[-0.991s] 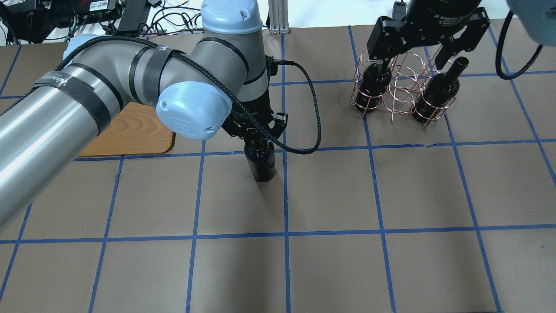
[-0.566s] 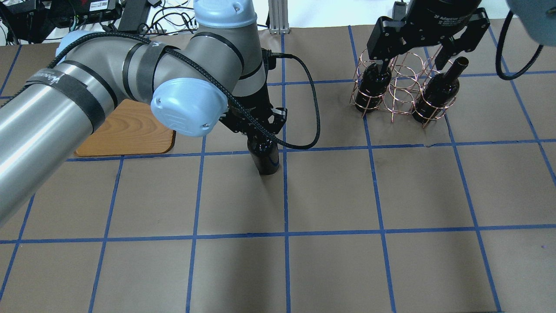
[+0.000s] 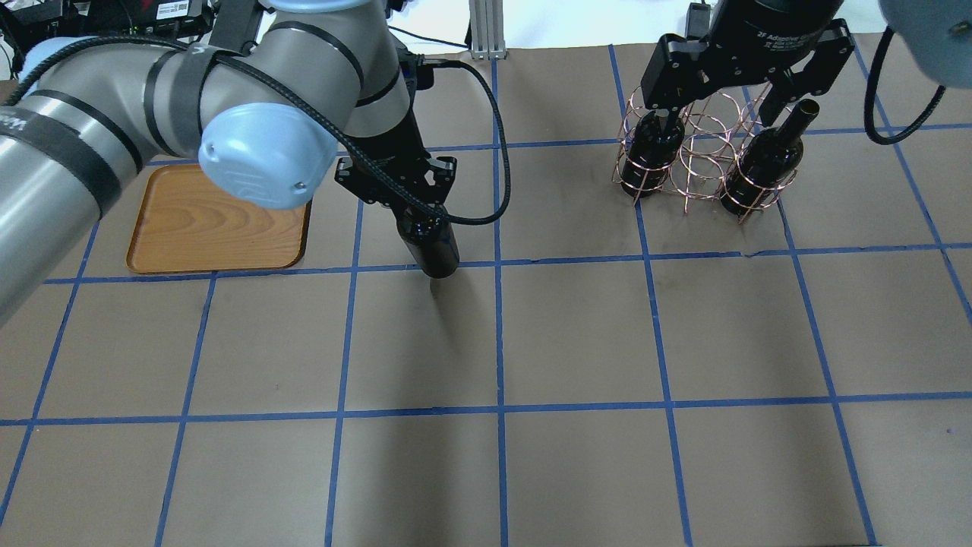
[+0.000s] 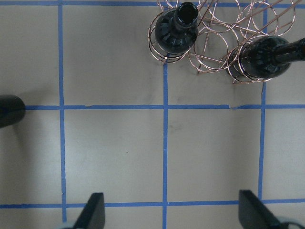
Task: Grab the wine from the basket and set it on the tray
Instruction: 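Lift the bottle with the left gripper and carry it over the wooden tray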
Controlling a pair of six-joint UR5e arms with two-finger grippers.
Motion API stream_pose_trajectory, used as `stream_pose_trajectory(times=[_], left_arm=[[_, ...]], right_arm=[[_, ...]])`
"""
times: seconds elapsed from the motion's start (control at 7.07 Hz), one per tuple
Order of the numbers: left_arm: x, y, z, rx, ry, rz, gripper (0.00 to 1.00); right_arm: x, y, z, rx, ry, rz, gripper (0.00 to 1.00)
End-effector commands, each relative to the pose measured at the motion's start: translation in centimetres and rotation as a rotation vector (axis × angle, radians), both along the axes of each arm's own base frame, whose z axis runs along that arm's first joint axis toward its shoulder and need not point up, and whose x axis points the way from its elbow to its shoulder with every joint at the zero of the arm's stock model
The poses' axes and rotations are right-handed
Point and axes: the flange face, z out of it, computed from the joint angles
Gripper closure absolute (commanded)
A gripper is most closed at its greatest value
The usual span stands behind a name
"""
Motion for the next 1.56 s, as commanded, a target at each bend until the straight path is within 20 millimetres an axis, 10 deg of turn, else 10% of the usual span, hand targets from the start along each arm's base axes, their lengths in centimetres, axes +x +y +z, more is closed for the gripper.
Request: stream_pose_trajectory(times=[0.0,0.57,1.42], left_arm=[[11.5,-3.7,1.2,-0.031,-0.011,0.022,1.00],[31.1,-7.2,2.9,-0.079,-0.023,0.055,1.00],[33.8,-9.3,-1.3,-0.064,-0.035,0.054,0.97]], right_arm=[[0.0,0.1,0.1,-0.001,0.000,-0.001,0.00],[0.0,0.1,0.0,-0.003,0.001,-0.001,0.00],[0.0,0.2,-0.2,0.002,-0.002,-0.005,0.00]])
